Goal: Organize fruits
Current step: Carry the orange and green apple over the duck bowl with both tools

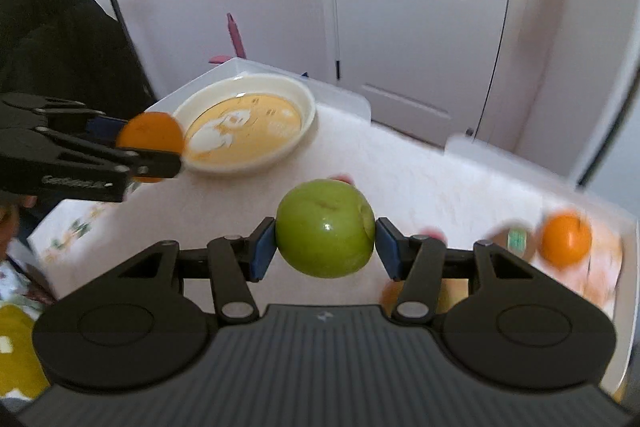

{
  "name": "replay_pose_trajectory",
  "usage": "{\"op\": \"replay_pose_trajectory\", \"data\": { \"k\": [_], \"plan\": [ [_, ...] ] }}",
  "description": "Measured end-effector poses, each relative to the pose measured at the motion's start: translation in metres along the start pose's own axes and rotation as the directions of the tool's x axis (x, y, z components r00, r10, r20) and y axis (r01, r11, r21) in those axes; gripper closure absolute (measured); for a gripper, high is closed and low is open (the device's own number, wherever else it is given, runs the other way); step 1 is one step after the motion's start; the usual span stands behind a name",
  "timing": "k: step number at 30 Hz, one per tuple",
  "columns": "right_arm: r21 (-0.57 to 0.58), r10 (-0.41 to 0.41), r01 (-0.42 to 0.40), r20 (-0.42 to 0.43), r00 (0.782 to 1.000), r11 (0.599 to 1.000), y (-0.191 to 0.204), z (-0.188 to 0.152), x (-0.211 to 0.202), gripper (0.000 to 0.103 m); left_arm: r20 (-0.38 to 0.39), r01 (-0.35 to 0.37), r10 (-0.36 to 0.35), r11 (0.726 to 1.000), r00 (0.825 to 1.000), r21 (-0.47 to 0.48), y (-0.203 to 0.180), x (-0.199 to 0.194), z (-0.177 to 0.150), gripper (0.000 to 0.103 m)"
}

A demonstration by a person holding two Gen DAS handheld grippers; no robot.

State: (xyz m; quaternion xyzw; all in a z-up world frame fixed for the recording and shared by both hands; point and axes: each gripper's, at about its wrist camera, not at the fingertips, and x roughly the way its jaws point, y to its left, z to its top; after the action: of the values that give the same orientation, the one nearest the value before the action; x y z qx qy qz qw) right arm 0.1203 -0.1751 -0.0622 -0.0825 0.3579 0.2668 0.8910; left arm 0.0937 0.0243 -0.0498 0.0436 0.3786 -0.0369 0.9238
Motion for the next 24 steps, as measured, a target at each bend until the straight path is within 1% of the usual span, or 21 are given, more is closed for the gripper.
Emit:
{"op": "replay_pose_trajectory", "data": {
  "k": [2, 4, 7, 9, 13, 17, 24],
  "plan": [
    [-0.010, 0.006, -0.006, 0.007, 1.000, 1.000, 0.005, 0.020, 0.014, 0.035, -0.003, -0.020, 0.020, 1.000, 1.000, 0.005, 0.013, 0.007, 0.010, 0.040],
    [0.005, 0.030, -0.030, 0.016, 0.999, 1.000, 0.010, 0.040, 0.028, 0.035, -0.001, -0.029, 0.029, 1.000, 1.000, -0.006, 0.028, 0.014, 0.019, 0.040],
    [-0.002, 0.042, -0.042, 0.029, 0.999, 0.999, 0.022, 0.063, 0.049, 0.035, 0.005, -0.048, 0.048, 0.999, 0.999, -0.007, 0.045, 0.026, 0.025, 0.040],
    [0.008, 0.054, -0.055, 0.025, 0.998, 0.998, 0.029, 0.073, 0.064, 0.035, 0.002, -0.045, 0.045, 0.999, 0.999, -0.003, 0.056, 0.036, 0.029, 0.040],
    [0.025, 0.065, -0.065, 0.008, 0.998, 0.998, 0.041, 0.091, 0.090, 0.035, -0.005, -0.037, 0.037, 0.999, 0.999, 0.016, 0.074, 0.055, 0.032, 0.040],
    [0.039, 0.057, -0.057, 0.007, 0.998, 0.998, 0.049, 0.101, 0.103, 0.035, -0.007, -0.016, 0.016, 1.000, 1.000, 0.014, 0.088, 0.072, 0.039, 0.040],
    [0.077, 0.041, -0.042, 0.004, 0.999, 0.996, 0.053, 0.118, 0.123, 0.035, 0.005, 0.038, -0.038, 0.998, 0.999, 0.049, 0.091, 0.090, 0.046, 0.040]
  ]
}}
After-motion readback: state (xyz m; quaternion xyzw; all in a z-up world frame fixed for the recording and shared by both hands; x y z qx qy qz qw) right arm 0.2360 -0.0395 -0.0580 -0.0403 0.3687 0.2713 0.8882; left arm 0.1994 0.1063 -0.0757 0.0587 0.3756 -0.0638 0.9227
